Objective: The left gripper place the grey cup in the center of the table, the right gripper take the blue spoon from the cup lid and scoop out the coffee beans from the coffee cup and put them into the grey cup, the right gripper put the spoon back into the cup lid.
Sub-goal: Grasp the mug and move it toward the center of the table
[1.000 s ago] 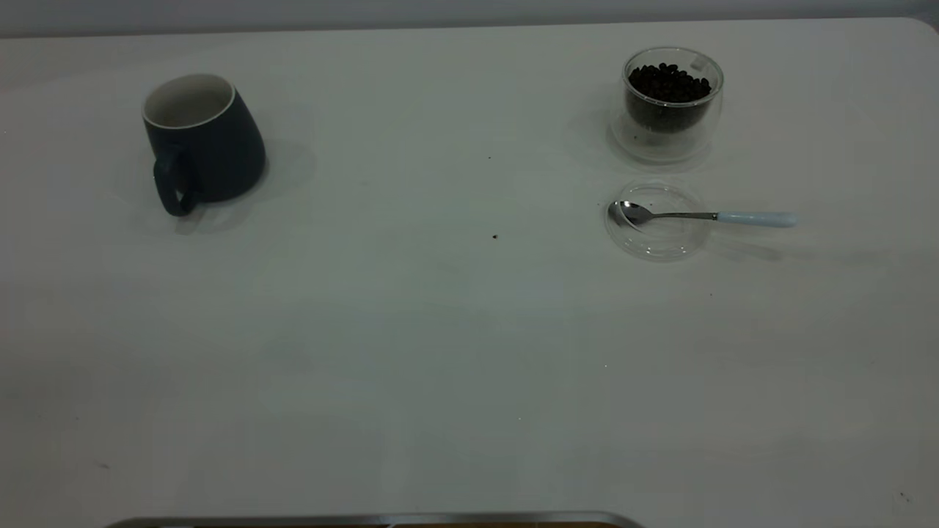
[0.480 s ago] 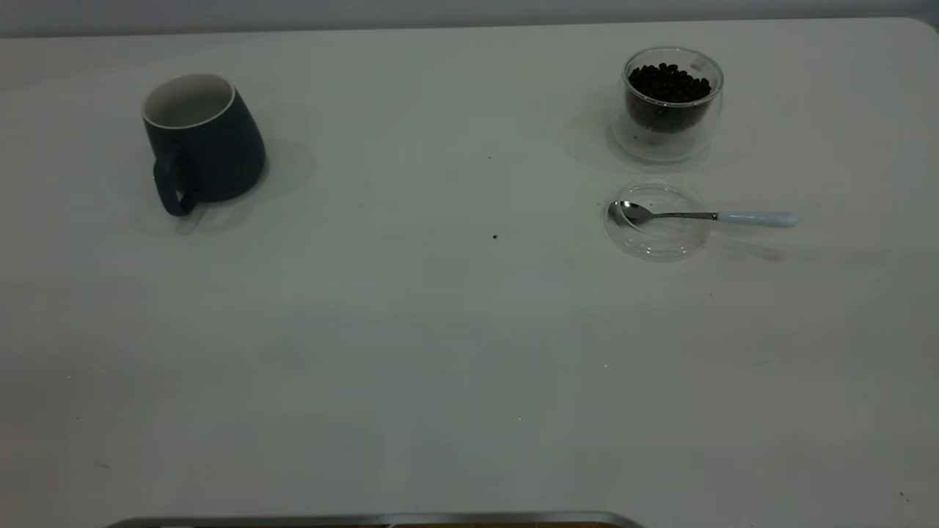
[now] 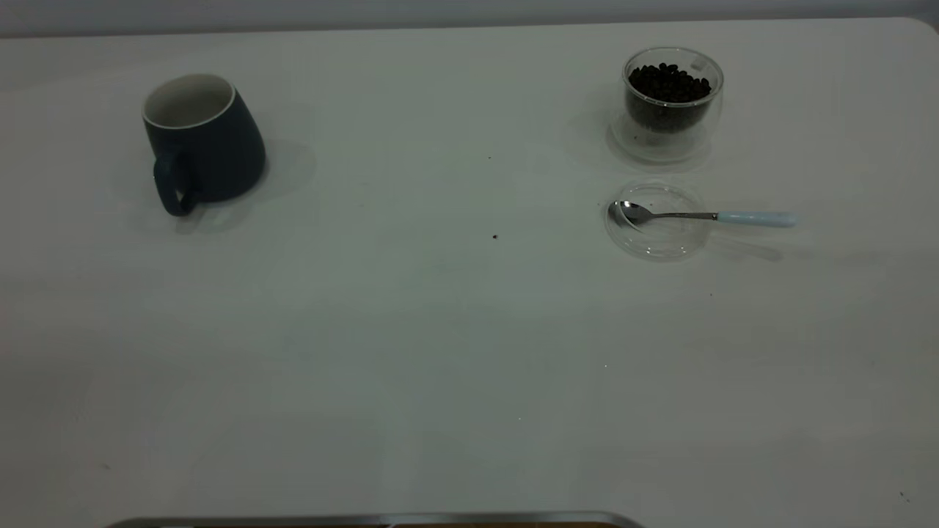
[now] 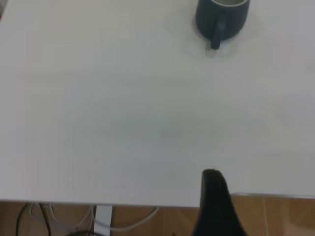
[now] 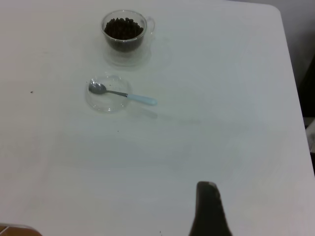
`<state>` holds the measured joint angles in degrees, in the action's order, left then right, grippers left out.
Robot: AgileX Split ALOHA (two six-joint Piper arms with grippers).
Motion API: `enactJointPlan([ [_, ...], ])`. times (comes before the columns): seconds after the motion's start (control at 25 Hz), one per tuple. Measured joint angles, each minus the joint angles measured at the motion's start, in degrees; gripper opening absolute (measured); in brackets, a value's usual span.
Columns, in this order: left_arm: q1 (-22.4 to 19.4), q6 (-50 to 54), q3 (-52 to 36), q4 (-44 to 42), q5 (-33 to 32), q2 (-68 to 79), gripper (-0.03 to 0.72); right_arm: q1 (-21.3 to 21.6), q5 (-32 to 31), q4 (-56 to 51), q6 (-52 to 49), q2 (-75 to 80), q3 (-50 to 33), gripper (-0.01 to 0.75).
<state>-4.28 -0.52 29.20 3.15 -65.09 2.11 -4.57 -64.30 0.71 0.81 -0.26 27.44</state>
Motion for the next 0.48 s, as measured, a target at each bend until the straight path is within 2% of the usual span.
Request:
enactJointPlan([
  [0.24,0.0,-1.0,9.7,0.1,0.2,18.6,0.567,0.0,0.0,0.0,0.0,0.0,0.0,0.565],
  [0.48,0.0,-9.5,20.4,-1.2,2.7,41.9,0.567,0.0,0.0,0.0,0.0,0.0,0.0,0.565],
])
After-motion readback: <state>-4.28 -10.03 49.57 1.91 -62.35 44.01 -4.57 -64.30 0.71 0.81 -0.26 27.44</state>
